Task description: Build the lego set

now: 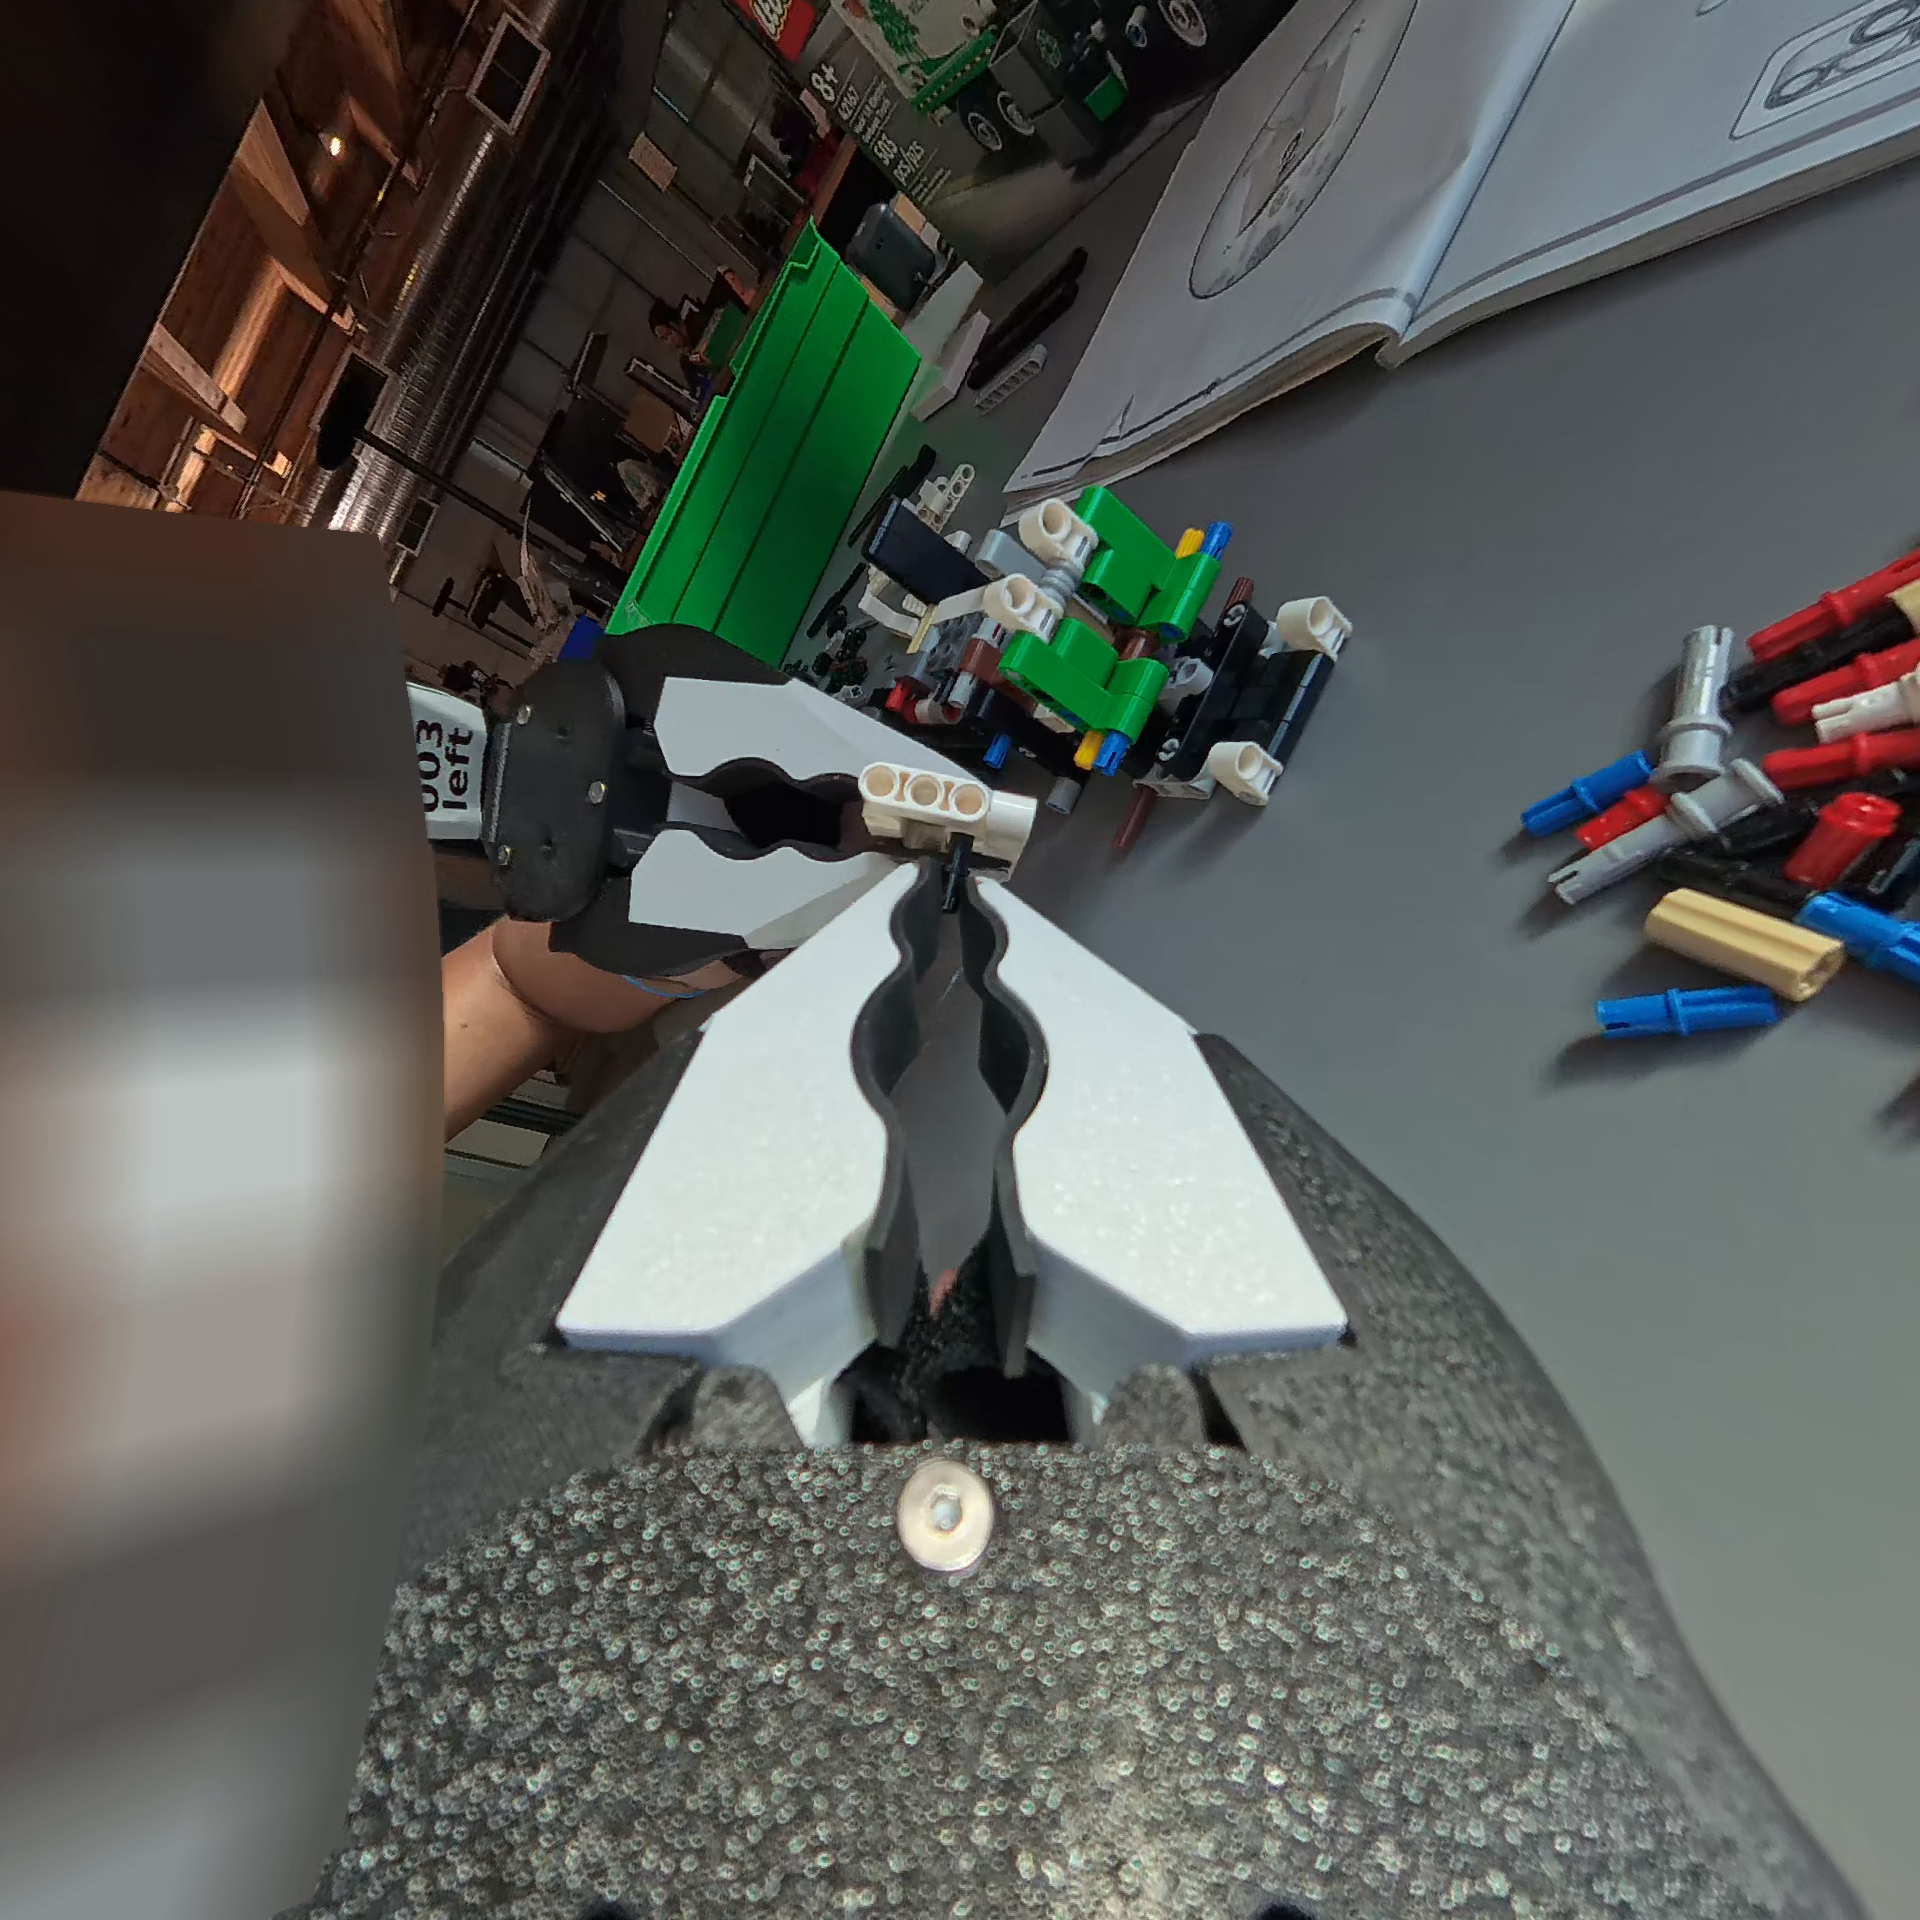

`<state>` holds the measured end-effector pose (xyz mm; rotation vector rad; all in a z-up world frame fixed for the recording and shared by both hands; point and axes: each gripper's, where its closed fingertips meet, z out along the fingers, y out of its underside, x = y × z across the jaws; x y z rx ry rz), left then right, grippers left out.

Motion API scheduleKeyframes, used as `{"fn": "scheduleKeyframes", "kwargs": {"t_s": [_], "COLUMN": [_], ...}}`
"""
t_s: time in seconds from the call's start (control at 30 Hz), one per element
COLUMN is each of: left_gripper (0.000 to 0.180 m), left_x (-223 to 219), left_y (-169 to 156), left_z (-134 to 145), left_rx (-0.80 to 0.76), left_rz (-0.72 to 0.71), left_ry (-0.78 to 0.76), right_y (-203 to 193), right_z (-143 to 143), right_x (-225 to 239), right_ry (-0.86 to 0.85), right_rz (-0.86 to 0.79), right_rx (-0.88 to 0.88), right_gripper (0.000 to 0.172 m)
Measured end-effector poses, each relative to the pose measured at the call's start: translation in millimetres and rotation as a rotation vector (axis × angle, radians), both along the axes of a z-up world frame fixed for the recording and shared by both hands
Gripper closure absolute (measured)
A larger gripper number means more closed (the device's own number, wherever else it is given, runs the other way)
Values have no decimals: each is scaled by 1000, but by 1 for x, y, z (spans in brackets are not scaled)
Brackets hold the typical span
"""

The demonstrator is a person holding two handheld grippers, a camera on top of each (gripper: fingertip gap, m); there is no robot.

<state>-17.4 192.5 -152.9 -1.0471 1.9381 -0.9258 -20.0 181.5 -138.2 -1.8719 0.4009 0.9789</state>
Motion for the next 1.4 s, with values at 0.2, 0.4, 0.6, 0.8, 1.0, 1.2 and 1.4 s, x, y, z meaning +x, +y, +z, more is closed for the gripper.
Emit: {"fn": "scheduleKeyframes", "kwargs": {"t_s": [0.2,0.4,0.6,0.8,1.0,1.2,1.4], "left_gripper": [175,175,175,175,175,175,175], "left_x": [0,0,0,0,-1,0,0], "left_y": [0,-1,-1,0,1,-1,0], "left_z": [-2,-2,-2,-2,-5,-7,-7], "left_rx": [-6,-28,-40,-39,13,41,53], "left_rz": [3,-9,-11,-9,5,13,11], "left_ry": [13,28,33,32,28,25,22], "right_y": [1,0,1,1,2,3,3], "right_z": [-2,-2,-3,-2,-4,-10,-10], "right_x": [0,-3,-3,-1,1,-3,-2], "right_ry": [-16,38,44,51,13,-105,-126], "right_rz": [-9,35,35,19,-6,-18,-31], "right_rx": [-12,-28,-34,-27,-30,-46,-41], "right_gripper": [170,171,171,171,171,171,171]}}
